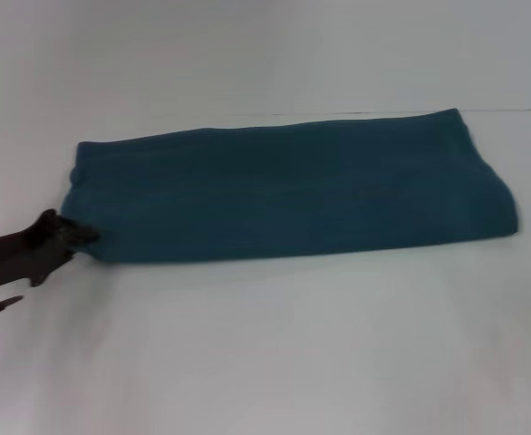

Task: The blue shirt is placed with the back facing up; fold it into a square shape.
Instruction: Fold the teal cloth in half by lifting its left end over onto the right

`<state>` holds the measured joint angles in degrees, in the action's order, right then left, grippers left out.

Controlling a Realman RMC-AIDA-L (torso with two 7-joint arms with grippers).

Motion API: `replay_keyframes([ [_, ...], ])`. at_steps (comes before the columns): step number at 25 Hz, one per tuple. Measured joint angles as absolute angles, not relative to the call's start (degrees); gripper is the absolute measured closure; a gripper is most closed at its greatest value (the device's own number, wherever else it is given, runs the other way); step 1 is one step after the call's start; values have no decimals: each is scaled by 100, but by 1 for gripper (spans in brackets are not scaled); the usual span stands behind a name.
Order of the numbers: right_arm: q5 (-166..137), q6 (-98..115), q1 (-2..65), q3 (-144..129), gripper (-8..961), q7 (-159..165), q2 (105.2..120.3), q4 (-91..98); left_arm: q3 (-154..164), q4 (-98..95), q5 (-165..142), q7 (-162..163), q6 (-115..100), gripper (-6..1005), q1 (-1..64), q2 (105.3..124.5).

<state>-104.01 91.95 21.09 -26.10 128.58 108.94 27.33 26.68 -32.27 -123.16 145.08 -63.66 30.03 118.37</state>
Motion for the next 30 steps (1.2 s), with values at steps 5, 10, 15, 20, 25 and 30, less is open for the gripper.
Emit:
replay_keyframes([
  [5,-10410,9150,2109,-2652,311,12854,10900,2726,2682,-3612,-12338,14407,-6389,972,2716,11817],
  [10,-10424,9054,2106,-2664,311,12842,10907,2710,2406,-3867,-12719,14399,-6295,972,2589,11719],
  [15,-10494,8969,2092,-2661,312,12841,10907,2673,1967,-3973,-13125,14318,-6131,972,2612,11614],
  [20,-10504,8957,2097,-2661,312,12840,10907,2672,1909,-4114,-13123,14266,-6288,973,2663,11576],
  [25,-10504,8955,2113,-2663,312,12840,10907,2672,1900,-4130,-12660,14197,-6736,973,2784,11544],
  [30,-10504,8938,2144,-2663,312,12841,10907,2671,1932,-4127,-12140,14179,-7272,973,2987,11506],
])
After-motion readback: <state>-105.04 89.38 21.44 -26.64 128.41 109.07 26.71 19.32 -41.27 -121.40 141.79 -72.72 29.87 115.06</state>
